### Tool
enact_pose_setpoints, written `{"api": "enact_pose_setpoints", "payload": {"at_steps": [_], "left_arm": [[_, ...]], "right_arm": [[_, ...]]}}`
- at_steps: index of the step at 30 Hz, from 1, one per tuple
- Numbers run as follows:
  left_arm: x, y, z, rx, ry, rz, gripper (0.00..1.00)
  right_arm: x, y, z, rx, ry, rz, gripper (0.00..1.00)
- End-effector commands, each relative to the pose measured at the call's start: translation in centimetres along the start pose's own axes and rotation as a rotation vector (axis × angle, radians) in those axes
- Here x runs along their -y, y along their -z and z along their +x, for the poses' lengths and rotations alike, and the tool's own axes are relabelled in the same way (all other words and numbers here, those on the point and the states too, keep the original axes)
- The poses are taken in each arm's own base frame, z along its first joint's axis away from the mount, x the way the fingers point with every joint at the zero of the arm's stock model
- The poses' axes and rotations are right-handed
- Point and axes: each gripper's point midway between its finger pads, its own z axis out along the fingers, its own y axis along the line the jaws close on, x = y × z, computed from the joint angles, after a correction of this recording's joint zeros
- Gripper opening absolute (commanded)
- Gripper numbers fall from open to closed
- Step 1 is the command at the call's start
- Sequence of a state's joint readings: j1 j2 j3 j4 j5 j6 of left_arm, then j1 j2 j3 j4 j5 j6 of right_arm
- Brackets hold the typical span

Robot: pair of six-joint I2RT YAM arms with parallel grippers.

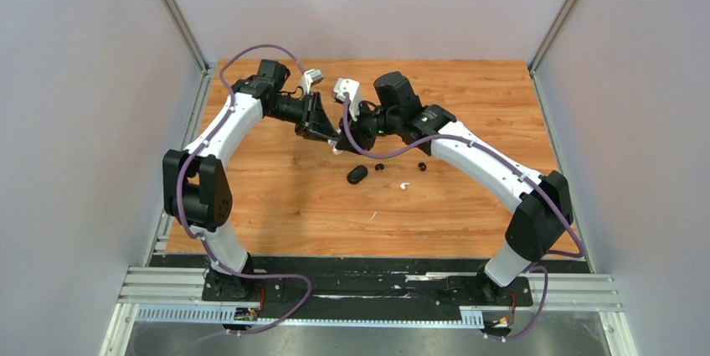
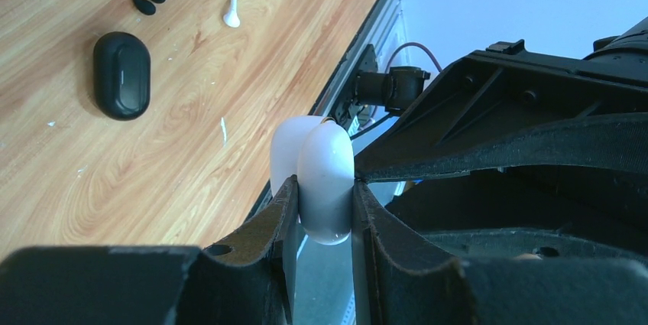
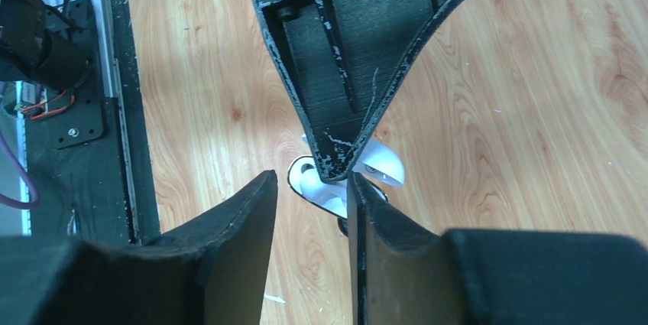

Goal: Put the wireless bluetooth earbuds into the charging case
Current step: Pick up the earbud from the charging case.

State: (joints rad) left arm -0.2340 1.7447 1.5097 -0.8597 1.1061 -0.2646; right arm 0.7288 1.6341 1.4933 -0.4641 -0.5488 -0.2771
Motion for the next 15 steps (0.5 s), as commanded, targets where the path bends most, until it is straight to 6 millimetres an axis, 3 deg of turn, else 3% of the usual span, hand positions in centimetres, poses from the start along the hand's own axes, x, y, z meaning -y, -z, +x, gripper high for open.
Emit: {"api": "enact_pose_setpoints", "payload": {"at_steps": [1,4,9,15], "left_arm": [[2.84,0.87,-0.11,0.025,-0.077,0.063,0.0],[2.98,0.91,-0.02,0.021,-0.076,0.073,0.0],[3.07,0.85,0.08,0.014,-0.068,0.086,0.0],[3.66,0.86,0.02,0.007,-0.055,0.128,0.0]], "right_arm": [[0.94,-0.4,-1.44,0.035,-0.002,0.05,0.33],[1.59,-0.49,-1.23,0.027,0.01,0.08,0.29],[1.19,-0.59,-1.5,0.034,0.034,0.057,0.4],[1.21,-1.05,-0.68,0.006,0.092,0.078,0.4]]}}
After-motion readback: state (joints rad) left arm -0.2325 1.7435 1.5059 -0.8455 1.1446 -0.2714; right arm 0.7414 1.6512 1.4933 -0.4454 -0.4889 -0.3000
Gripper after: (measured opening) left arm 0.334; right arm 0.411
